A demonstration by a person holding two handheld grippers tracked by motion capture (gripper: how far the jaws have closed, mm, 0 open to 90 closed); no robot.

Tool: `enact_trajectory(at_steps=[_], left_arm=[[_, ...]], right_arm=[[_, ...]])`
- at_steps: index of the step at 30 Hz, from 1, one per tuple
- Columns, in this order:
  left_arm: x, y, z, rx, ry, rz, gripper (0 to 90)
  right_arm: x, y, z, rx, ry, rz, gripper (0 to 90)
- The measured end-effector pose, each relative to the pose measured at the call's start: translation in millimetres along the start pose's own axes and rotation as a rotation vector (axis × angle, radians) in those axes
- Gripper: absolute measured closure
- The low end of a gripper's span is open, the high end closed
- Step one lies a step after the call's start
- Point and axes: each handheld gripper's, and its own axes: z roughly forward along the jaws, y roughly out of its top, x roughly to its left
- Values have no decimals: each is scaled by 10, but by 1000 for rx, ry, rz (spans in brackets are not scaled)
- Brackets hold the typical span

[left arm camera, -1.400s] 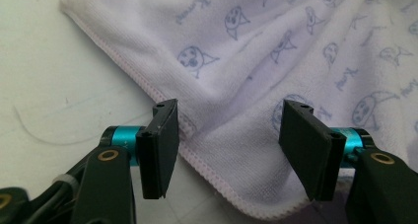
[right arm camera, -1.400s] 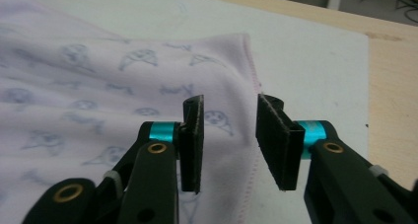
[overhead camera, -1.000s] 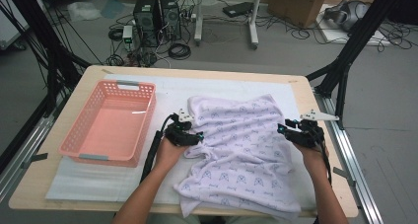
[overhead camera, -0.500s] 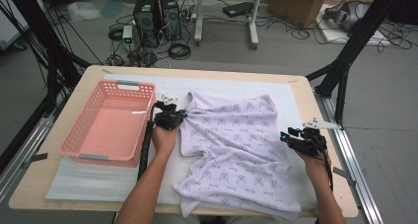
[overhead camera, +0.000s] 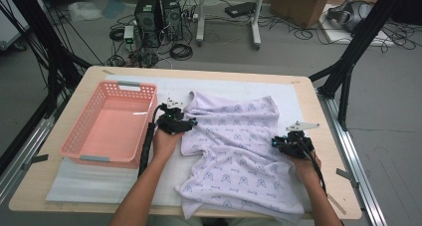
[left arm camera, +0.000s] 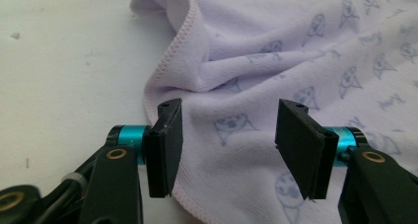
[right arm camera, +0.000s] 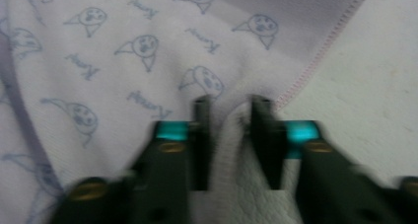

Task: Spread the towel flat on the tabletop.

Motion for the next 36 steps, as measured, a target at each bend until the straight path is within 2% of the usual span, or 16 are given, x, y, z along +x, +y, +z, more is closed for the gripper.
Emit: enact_trajectory(at_steps=[2, 4, 8, 10, 12, 15, 16, 17, 18, 21, 24, 25, 29, 31, 34, 36], left_arm=[[-12, -15, -30, -3, -14, 6, 437], [-22, -21, -49, 25, -33, 16, 422], [-77, -14, -91, 35, -51, 38, 420], [-113, -15, -119, 28, -72, 44, 421], [-137, -42, -144, 21, -79, 51, 433], [-162, -116, -171, 28, -91, 61, 426], [-170, -147, -177, 28, -97, 58, 424], [-174, -166, -178, 28, -100, 58, 422], [-181, -185, -178, 34, -105, 57, 420], [-206, -244, -158, 50, -122, 61, 404], [-233, -298, -106, 85, -123, 73, 382], [-256, -305, -103, 76, -110, 87, 370], [-293, -309, -98, 79, -96, 109, 375], [-322, -310, -96, 85, -89, 141, 386], [-385, -317, -93, 84, -72, 186, 522], [-389, -314, -92, 82, -83, 191, 643]], right_arm=[[9, 45, 41, -1, -44, -23, 852], [-30, 80, 93, -15, -82, -19, 854], [-203, 189, 258, -52, -141, 50, 855], [-275, 240, 300, -60, -181, 65, 855], [-378, 272, 320, -89, -215, 110, 855], [-494, 271, 306, -108, -315, 173, 854], [-519, 262, 296, -118, -322, 193, 851], [-543, 247, 298, -127, -287, 223, 842], [-540, 243, 298, -122, -275, 226, 828], [-483, 241, 259, -115, -242, 200, 697], [-419, 217, 139, -158, -192, 200, 635], [-391, 205, 97, -162, -171, 198, 606], [-232, 119, -111, -181, -115, 142, 594], [-178, 76, -188, -197, -90, 127, 589], [-92, 0, -279, -209, -67, 94, 589], [-58, -27, -303, -203, -57, 81, 589]])
